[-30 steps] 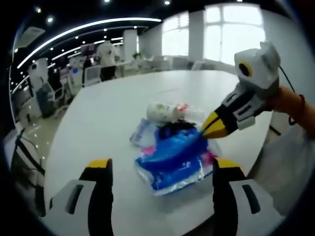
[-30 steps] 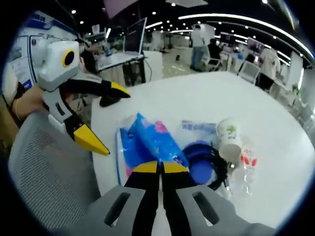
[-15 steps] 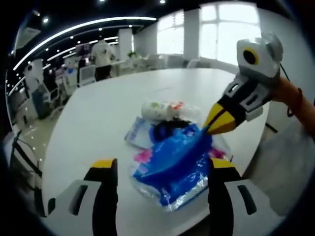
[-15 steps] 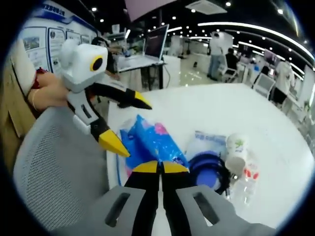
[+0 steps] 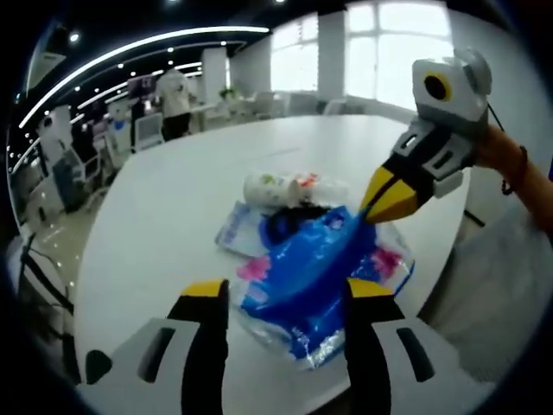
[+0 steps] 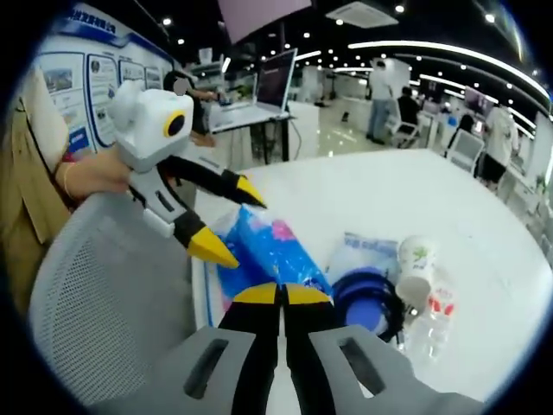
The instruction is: Arrange the tabletop items into an orderly group along one side of the table until the central work area is clear of visible clutter.
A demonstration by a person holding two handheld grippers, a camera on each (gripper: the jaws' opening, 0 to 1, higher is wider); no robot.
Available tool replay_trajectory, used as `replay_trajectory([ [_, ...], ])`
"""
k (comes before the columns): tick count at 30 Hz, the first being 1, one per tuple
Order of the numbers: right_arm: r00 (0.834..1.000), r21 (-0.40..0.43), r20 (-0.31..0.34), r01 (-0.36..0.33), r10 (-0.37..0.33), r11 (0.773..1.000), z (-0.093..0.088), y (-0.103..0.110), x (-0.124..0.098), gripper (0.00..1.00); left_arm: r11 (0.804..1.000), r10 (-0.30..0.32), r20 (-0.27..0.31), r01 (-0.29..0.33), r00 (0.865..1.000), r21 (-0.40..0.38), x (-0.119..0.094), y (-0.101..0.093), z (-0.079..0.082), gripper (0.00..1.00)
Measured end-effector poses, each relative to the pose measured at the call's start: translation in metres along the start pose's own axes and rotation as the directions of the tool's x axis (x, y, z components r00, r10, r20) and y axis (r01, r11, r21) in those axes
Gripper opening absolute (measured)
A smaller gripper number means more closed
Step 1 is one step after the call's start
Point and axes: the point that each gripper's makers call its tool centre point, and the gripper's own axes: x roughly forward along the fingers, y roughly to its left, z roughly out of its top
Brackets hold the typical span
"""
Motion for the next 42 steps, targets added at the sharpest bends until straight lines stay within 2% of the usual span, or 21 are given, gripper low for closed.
replay_trajectory([
  [6, 1.000, 0.008, 0.005, -0.005, 0.005, 1.000, 0.001, 0.001, -0.001, 0.01, 1.000, -0.005, -0.019, 0.005, 1.000, 0.000, 0.000, -0.001, -0.004, 0.34],
  [8, 1.000, 0.016, 0.013, -0.009, 0.009, 1.000, 0.002, 0.002, 0.000, 0.01, 0.999, -0.034, -0.007, 0.034, 0.999, 0.005, 0.000, -0.006, -0.001, 0.20],
  [10, 1.000, 0.011, 0.015, -0.008, 0.008, 1.000, 0.003, 0.002, 0.000, 0.01, 0.998, -0.055, -0.022, 0.055, 0.998, 0.015, 0.001, -0.011, -0.003, 0.06],
  [13, 1.000, 0.011, 0.007, -0.011, 0.011, 1.000, 0.001, 0.002, 0.000, 0.01, 0.998, -0.036, -0.030, 0.037, 0.999, 0.041, 0.001, -0.009, -0.004, 0.09],
  [16, 1.000, 0.017, 0.015, -0.006, 0.006, 1.000, 0.002, 0.000, -0.001, 0.01, 0.997, -0.019, -0.029, 0.021, 0.999, 0.070, 0.001, -0.007, -0.003, 0.06],
  [25, 1.000, 0.016, 0.011, -0.007, 0.006, 1.000, 0.002, 0.000, -0.001, 0.01, 0.991, -0.039, -0.036, 0.043, 0.999, 0.130, 0.001, -0.013, -0.003, 0.00],
  [34, 1.000, 0.022, 0.001, 0.009, -0.009, 1.000, -0.001, -0.002, 0.000, 0.01, 0.985, -0.050, -0.027, 0.054, 0.998, 0.165, 0.000, -0.017, 0.000, 0.00],
  [38, 0.999, 0.054, -0.002, 0.037, -0.037, 0.998, -0.003, -0.009, -0.001, 0.01, 0.985, -0.064, -0.001, 0.064, 0.998, 0.160, -0.001, -0.020, 0.006, 0.00],
  [42, 0.998, 0.069, -0.012, 0.056, -0.056, 0.996, -0.006, -0.013, 0.000, 0.02, 0.989, -0.093, 0.005, 0.092, 0.996, 0.118, -0.001, -0.025, 0.007, 0.00],
])
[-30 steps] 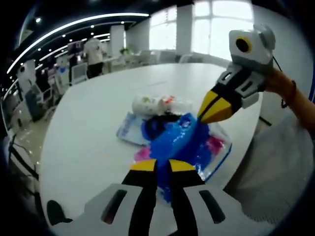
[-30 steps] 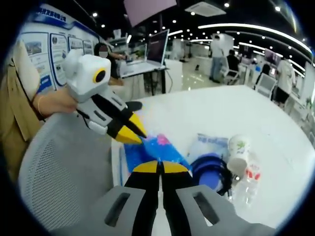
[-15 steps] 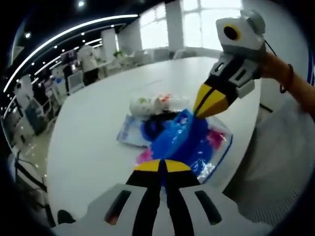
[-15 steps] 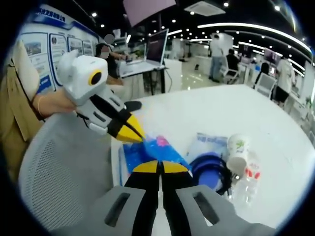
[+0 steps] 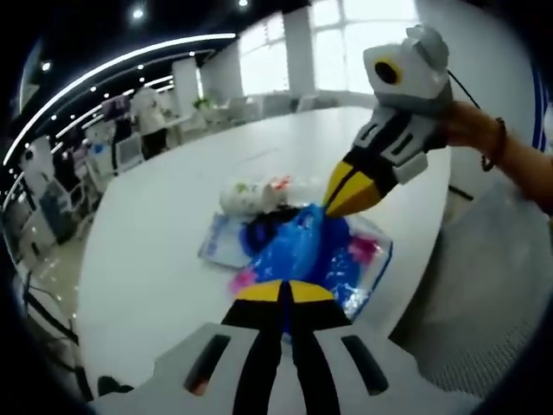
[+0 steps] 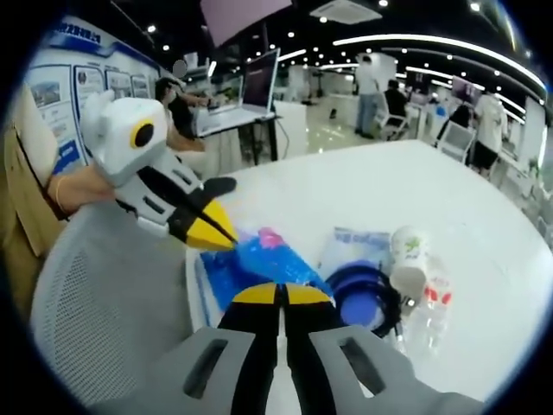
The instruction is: Arrange the tabletop items into an orderly group along one side of the table until the central work area is clear of visible clutter.
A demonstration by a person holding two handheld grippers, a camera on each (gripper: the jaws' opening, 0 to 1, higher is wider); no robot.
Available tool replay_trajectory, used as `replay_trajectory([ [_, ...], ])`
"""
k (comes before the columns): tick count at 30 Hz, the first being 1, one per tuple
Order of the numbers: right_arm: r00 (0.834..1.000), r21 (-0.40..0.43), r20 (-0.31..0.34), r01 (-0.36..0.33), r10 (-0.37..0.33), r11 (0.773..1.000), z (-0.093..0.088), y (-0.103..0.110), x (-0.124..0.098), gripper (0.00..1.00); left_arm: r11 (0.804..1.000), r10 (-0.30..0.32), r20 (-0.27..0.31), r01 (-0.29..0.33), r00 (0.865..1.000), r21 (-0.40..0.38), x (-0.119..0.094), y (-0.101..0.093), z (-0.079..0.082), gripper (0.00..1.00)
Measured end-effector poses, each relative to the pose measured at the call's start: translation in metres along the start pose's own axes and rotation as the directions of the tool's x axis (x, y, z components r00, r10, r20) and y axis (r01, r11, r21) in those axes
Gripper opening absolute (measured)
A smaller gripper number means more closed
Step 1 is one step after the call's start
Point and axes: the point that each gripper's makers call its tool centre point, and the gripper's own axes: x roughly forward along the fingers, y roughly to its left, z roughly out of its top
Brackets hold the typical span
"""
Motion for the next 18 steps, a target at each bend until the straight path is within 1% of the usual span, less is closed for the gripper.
replay_trajectory([
  [5, 0.999, 0.030, -0.007, 0.042, -0.042, 0.999, -0.003, -0.009, 0.002, 0.02, 0.999, -0.016, 0.023, 0.017, 1.000, -0.033, -0.001, -0.003, 0.005, 0.00],
  [8, 0.999, 0.052, -0.013, 0.054, -0.053, 0.997, -0.005, -0.011, 0.004, 0.05, 0.999, -0.012, 0.016, 0.013, 1.000, -0.050, -0.001, -0.002, 0.004, 0.00],
  [11, 0.997, 0.053, -0.026, 0.079, -0.078, 0.995, -0.008, -0.015, 0.005, 0.06, 0.996, -0.018, 0.033, 0.021, 0.999, -0.082, -0.001, -0.003, 0.006, 0.00],
  [15, 0.996, 0.082, -0.015, 0.094, -0.093, 0.992, -0.007, -0.019, 0.006, 0.08, 0.995, -0.023, 0.034, 0.026, 0.999, -0.095, -0.001, -0.004, 0.006, 0.00],
  [18, 0.993, 0.098, -0.012, 0.117, -0.117, 0.988, -0.007, -0.023, 0.006, 0.13, 0.994, -0.024, 0.038, 0.028, 0.999, -0.106, -0.002, -0.004, 0.007, 0.00],
])
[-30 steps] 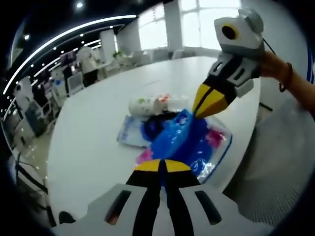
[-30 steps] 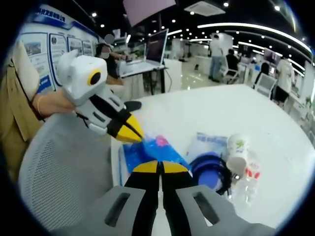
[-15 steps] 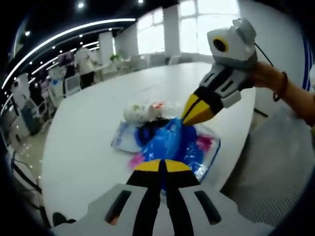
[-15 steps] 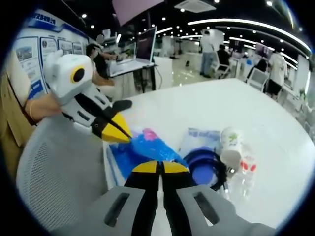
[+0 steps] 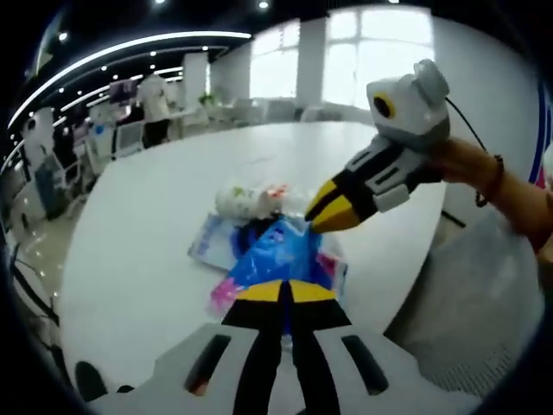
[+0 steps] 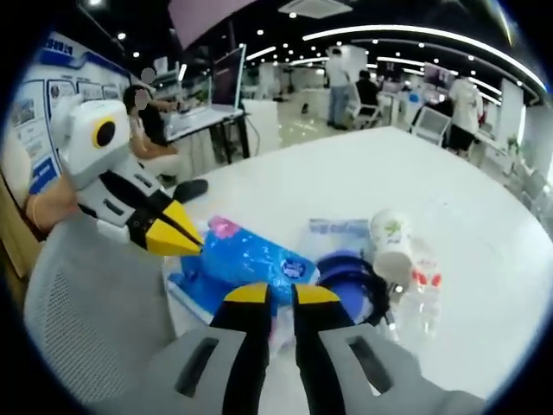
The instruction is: Arrange the tabletop items into an orderly group along one side of the table until the central work area is clear of visible clutter.
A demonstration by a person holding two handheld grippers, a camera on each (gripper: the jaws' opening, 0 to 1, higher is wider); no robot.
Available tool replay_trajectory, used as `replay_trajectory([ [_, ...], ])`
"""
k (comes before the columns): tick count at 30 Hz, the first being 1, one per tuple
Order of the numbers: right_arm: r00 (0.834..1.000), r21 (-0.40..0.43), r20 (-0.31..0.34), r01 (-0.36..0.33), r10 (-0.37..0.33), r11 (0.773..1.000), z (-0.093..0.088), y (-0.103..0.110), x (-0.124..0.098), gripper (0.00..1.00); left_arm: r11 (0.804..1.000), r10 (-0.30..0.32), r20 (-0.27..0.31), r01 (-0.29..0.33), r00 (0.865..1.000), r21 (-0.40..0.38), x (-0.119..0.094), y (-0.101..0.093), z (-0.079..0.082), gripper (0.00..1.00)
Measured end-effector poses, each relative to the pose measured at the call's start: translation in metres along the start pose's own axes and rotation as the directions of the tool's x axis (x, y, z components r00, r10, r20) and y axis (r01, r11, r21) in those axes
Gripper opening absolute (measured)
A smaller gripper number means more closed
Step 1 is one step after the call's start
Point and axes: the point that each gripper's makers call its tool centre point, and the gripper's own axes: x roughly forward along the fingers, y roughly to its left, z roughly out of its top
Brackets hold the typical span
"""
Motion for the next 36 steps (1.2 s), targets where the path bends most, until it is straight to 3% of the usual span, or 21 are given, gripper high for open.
replay_trajectory([
  [5, 1.000, 0.018, -0.016, 0.022, -0.022, 1.000, -0.005, -0.007, -0.001, 0.24, 1.000, 0.010, 0.011, -0.009, 1.000, -0.028, -0.002, 0.004, 0.001, 0.00],
  [9, 1.000, 0.030, -0.027, 0.014, -0.014, 0.999, -0.009, -0.007, -0.001, 0.26, 0.998, 0.011, 0.041, -0.009, 0.999, -0.062, -0.004, 0.006, 0.006, 0.00],
  [18, 0.999, 0.044, -0.047, -0.009, 0.011, 0.999, -0.016, -0.004, 0.000, 0.26, 0.997, 0.013, 0.052, -0.009, 0.999, -0.072, -0.005, 0.006, 0.008, 0.00],
  [22, 0.999, 0.083, 0.002, -0.050, 0.050, 0.995, -0.007, -0.001, -0.004, 0.27, 0.995, 0.030, 0.063, -0.023, 0.998, -0.099, -0.007, 0.011, 0.009, 0.00],
  [27, 0.998, 0.059, -0.024, -0.065, 0.066, 0.996, -0.013, 0.002, -0.007, 0.28, 0.993, 0.036, 0.072, -0.027, 0.997, -0.114, -0.007, 0.012, 0.010, 0.00],
  [36, 0.999, 0.054, -0.039, -0.032, 0.034, 0.998, -0.018, -0.003, 0.001, 0.24, 0.998, -0.028, 0.109, 0.034, 0.994, -0.059, -0.007, -0.003, 0.019, 0.00],
])
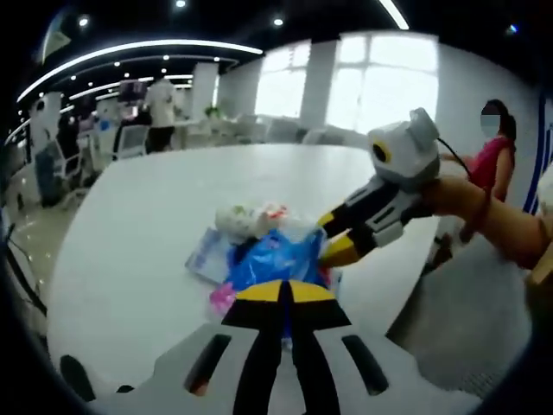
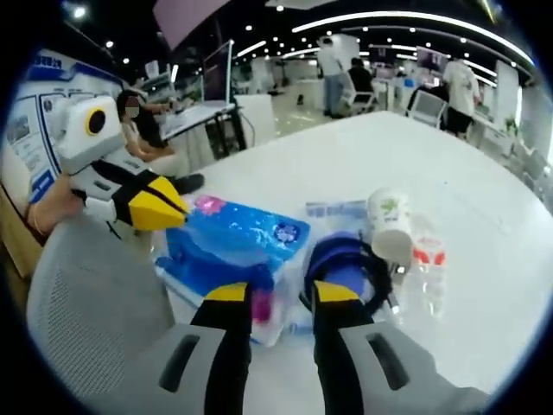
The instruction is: Arrange the tabletop items into an orderly group along one side of the table until the central work area is clear of visible clutter.
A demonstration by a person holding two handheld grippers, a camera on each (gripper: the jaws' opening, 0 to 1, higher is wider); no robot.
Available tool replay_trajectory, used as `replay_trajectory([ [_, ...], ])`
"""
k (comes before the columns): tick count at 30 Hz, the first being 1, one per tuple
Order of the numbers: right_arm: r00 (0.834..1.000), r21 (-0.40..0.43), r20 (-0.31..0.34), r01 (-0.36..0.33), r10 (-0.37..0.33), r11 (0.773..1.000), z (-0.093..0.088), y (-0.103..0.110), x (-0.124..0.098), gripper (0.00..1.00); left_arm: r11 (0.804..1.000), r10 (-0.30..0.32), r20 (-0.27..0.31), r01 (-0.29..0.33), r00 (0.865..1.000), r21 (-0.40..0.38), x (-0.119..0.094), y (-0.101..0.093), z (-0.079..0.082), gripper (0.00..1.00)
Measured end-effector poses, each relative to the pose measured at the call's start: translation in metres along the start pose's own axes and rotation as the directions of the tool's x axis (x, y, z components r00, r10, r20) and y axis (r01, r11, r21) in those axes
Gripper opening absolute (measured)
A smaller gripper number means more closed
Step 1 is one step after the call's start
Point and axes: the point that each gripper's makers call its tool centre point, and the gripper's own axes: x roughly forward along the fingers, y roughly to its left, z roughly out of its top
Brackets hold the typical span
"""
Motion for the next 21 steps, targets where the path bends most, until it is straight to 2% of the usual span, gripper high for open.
replay_trajectory([
  [4, 1.000, -0.001, -0.001, 0.017, -0.017, 1.000, -0.0003, -0.0038, -0.0007, 0.15, 1.000, 0.002, 0.001, -0.002, 1.000, 0.011, -0.0002, 0.0009, 0.0006, 0.00],
  [6, 1.000, 0.005, 0.002, 0.013, -0.013, 1.000, 0.0000, -0.0035, -0.0011, 0.13, 1.000, -0.003, 0.005, 0.003, 1.000, 0.003, -0.0005, 0.0003, 0.0011, 0.00],
  [8, 1.000, 0.011, 0.009, 0.005, -0.005, 1.000, 0.0012, -0.0023, -0.0011, 0.07, 1.000, -0.002, 0.004, 0.002, 1.000, 0.006, -0.0003, 0.0001, 0.0009, 0.00],
  [21, 1.000, 0.044, 0.010, 0.003, -0.003, 0.999, 0.0022, -0.0026, -0.0037, 0.02, 1.000, 0.017, -0.023, -0.016, 1.000, 0.019, 0.0007, 0.0035, -0.0037, 0.00],
])
